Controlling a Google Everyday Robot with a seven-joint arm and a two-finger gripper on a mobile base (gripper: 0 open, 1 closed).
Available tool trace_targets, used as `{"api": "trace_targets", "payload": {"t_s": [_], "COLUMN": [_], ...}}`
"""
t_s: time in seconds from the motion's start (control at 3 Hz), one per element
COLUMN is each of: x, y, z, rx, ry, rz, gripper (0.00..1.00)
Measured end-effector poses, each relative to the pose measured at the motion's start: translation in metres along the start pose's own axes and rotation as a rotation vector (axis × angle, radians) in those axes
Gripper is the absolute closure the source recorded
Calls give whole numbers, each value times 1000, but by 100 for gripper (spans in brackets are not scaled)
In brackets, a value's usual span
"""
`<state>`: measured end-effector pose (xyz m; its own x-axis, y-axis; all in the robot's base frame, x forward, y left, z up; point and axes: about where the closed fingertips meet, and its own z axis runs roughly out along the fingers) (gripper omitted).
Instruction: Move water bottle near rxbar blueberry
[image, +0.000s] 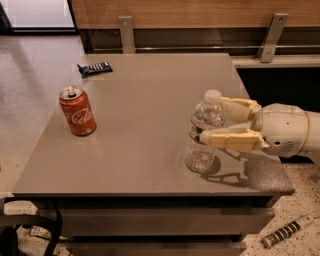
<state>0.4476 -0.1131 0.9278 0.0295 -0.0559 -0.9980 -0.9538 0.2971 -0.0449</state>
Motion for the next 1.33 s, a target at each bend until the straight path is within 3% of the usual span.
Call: {"api": "trace_targets", "payload": {"t_s": [0.67,1.0,1.33], "x": [-2,-4,-4], "y": [2,3,3], "z": [4,7,7], "rx": [-9,-13,-13], "ry": [1,1,1], "rz": [-4,-6,-6], "gripper": [83,100,100]}}
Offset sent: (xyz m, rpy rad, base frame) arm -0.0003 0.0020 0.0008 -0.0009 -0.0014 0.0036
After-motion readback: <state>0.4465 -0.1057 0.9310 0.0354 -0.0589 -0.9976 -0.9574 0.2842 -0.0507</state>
